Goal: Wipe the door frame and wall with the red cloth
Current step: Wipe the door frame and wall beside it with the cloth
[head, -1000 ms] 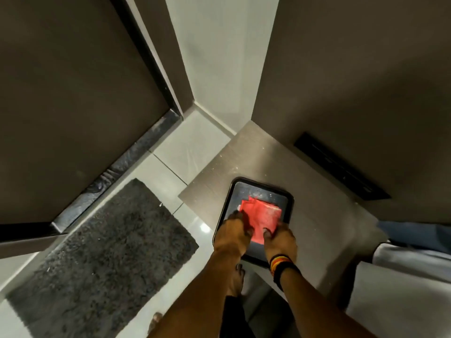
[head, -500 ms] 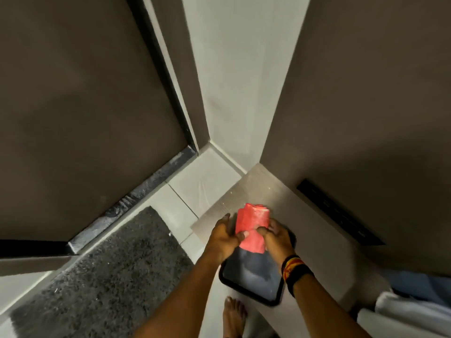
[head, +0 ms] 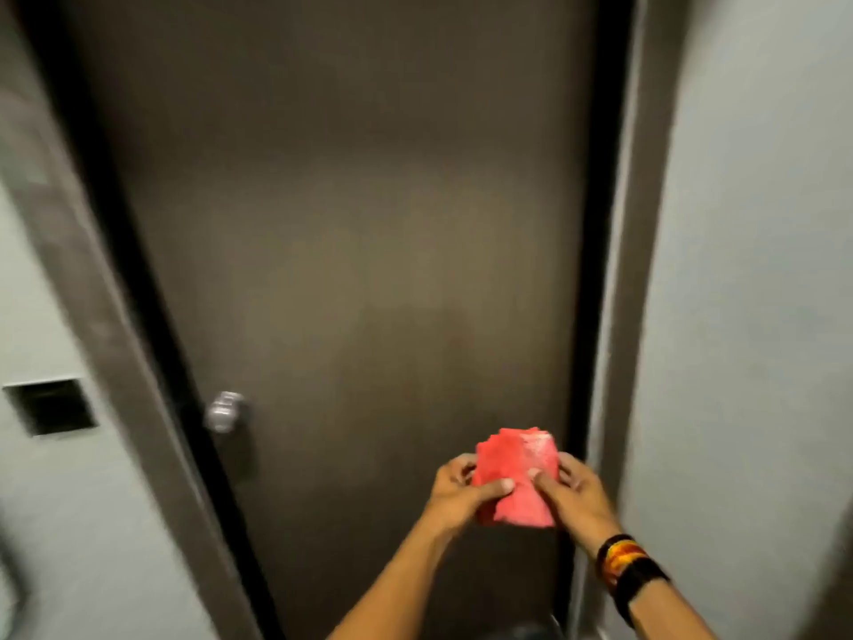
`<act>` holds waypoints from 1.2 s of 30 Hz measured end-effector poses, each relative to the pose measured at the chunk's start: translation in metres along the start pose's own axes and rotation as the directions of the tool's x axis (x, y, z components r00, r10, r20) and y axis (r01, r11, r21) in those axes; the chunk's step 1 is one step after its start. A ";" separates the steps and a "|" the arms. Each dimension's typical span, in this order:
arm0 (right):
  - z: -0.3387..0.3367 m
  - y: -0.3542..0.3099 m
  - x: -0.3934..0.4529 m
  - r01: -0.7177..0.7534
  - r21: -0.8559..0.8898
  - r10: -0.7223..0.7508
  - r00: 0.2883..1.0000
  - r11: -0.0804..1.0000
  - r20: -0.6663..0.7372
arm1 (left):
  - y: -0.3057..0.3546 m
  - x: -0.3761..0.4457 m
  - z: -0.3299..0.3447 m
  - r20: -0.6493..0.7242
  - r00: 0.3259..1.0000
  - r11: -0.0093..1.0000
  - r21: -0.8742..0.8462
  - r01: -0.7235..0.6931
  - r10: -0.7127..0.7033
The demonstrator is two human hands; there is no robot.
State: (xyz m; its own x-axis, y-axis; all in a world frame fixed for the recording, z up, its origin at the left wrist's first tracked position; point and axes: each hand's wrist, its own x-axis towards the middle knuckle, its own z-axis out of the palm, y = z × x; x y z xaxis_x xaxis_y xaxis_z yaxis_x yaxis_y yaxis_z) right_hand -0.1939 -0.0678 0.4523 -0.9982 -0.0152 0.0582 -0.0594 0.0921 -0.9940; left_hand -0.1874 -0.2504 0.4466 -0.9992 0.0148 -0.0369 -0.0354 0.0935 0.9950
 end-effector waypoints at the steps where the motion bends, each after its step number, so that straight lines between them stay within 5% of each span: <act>1: 0.033 -0.034 0.010 0.076 -0.036 -0.075 0.997 0.996 0.029 | 0.033 -0.004 -0.038 -0.082 0.994 0.997 0.044 -0.069 0.073; 9: 0.261 -0.234 -0.010 0.546 -0.040 -0.533 0.829 0.837 0.166 | 0.199 -0.096 -0.271 -0.437 0.753 0.862 0.369 -0.348 0.491; 14: 0.377 -0.287 -0.052 0.701 -0.012 -0.683 0.698 0.713 0.213 | 0.222 -0.160 -0.375 -0.553 0.631 0.817 0.520 -0.249 0.544; 17: 0.433 -0.282 -0.068 0.692 -0.062 -0.665 0.712 0.719 0.226 | 0.208 -0.177 -0.419 -0.629 0.588 0.799 0.600 -0.049 0.508; 21: 0.489 -0.238 -0.073 0.620 -0.185 -0.587 0.783 0.762 0.206 | 0.163 -0.176 -0.461 -0.642 0.616 0.783 0.619 0.063 0.457; 28: 0.555 -0.181 -0.038 0.517 -0.284 -0.523 0.850 0.808 0.062 | 0.095 -0.125 -0.508 -0.647 0.618 0.817 0.577 0.015 0.446; 33: 0.588 -0.159 -0.014 0.550 -0.310 -0.595 0.802 0.775 -0.064 | 0.079 -0.083 -0.537 -0.603 0.631 0.808 0.585 -0.066 0.488; 36: 0.610 -0.126 -0.010 0.665 -0.461 -0.728 0.683 0.587 0.058 | 0.064 -0.072 -0.546 -0.581 0.631 0.797 0.597 -0.098 0.514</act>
State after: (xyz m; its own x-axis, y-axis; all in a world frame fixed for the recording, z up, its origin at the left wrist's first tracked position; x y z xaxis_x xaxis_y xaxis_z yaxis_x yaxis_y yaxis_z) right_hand -0.1701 -0.6861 0.5204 -0.6379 -0.1349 0.7582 -0.7034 0.5029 -0.5023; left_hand -0.1274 -0.7890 0.5636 -0.6592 -0.5215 0.5417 0.0810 0.6669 0.7407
